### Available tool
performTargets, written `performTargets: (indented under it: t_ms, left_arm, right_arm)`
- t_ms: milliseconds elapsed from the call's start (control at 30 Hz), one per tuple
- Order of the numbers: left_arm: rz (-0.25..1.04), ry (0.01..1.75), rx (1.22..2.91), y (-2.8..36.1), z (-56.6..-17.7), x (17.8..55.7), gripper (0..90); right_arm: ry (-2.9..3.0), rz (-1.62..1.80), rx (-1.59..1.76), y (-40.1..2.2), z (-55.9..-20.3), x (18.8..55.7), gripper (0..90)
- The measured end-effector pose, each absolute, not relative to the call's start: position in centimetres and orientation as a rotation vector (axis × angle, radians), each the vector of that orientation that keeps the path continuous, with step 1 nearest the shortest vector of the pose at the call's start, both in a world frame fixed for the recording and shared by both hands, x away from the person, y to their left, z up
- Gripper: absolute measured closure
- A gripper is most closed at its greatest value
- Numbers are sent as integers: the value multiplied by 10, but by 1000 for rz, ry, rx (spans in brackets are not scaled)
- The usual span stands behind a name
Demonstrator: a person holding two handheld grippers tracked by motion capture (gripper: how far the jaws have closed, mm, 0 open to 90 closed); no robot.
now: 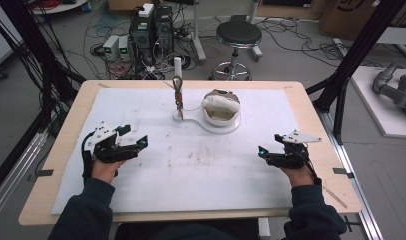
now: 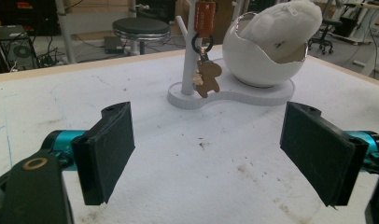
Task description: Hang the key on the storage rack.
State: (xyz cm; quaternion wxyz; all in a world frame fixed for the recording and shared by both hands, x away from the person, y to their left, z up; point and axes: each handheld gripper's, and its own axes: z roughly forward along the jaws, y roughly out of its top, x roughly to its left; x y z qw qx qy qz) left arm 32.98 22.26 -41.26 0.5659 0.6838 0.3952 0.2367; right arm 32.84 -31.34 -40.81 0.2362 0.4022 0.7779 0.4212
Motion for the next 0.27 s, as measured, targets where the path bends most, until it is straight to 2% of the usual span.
performTargets:
  t_ms: [267]
  left_arm:
    - [554,942,1595,224,-414,333,175]
  right_arm:
    - [2128,1159,1111,-315,-408,328,209]
